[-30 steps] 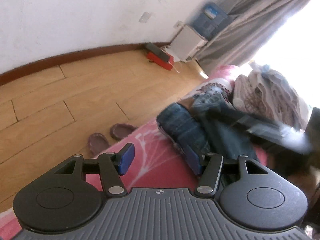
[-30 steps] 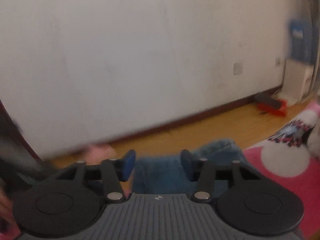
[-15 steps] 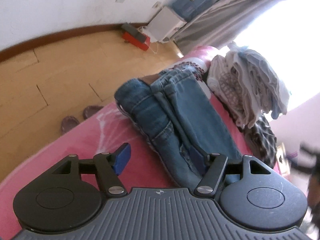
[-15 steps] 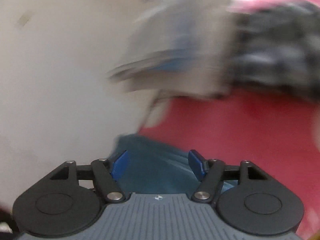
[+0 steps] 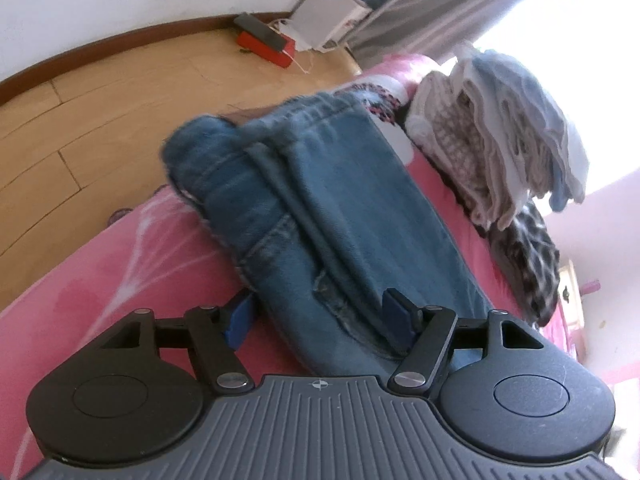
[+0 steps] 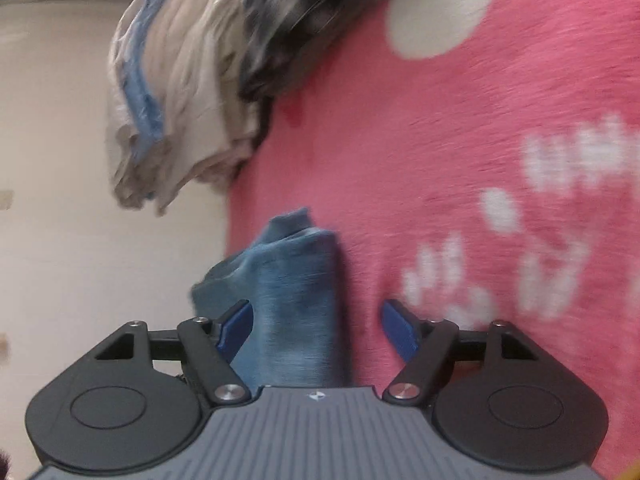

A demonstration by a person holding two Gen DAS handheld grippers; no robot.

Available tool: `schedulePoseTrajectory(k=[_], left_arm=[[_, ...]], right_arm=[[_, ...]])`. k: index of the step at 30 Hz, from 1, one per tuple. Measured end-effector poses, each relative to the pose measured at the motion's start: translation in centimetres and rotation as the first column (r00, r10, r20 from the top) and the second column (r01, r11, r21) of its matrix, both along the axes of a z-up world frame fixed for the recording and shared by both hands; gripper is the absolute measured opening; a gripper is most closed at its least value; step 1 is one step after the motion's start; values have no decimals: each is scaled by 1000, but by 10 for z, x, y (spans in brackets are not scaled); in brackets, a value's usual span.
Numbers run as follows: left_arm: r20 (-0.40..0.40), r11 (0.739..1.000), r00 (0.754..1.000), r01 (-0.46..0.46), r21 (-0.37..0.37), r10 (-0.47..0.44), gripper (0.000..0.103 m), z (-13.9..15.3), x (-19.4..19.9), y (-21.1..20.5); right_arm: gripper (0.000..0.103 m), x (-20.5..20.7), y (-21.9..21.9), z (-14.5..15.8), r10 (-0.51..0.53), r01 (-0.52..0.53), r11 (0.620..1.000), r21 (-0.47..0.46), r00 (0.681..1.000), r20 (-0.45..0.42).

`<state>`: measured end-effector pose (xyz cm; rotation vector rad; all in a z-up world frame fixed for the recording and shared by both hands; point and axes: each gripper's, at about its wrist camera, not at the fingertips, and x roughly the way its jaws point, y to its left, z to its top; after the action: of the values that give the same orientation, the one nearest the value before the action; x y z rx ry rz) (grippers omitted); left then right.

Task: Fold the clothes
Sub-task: 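Lay the cuff onto the waistband with the right gripper while the left gripper holds the jeans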

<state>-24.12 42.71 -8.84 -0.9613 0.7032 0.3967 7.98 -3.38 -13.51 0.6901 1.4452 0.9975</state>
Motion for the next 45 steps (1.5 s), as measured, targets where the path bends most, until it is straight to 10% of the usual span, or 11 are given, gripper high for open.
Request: schedulePoseTrajectory(k=[9, 11, 16, 27, 33, 38, 41, 45], left_arm=[[-26, 1000, 999, 23, 17, -23, 79, -4, 17, -3], [-25, 999, 999, 26, 19, -25, 81, -4, 19, -4], [-48, 998, 998, 42, 52, -40, 81, 0, 23, -10], [-29, 970, 972, 235, 58, -233, 81, 18, 50, -57], [45, 886, 884, 463, 34, -464, 81, 14, 96, -130], [93, 728, 723, 685, 32, -685, 80, 5, 146, -214], [74, 648, 644, 757, 76, -761, 80, 3, 165, -253], [8, 593, 597, 795, 131, -802, 79, 4, 161, -268]], right_arm=[[67, -11, 64, -4, 162, -164, 986, 36, 986, 39], [37, -16, 74, -3, 171, -171, 985, -10, 983, 72], [10, -28, 76, 15, 139, -129, 989, -70, 977, 159], [7, -7, -9, 64, 65, -47, 996, -78, 967, 248], [7, 16, -99, 108, 67, 13, 977, -214, 930, 361], [10, 47, -166, 136, 104, 58, 933, -355, 901, 421], [36, 72, -182, 115, 107, 96, 875, -475, 918, 382], [42, 85, -187, 88, 55, 134, 825, -549, 948, 315]])
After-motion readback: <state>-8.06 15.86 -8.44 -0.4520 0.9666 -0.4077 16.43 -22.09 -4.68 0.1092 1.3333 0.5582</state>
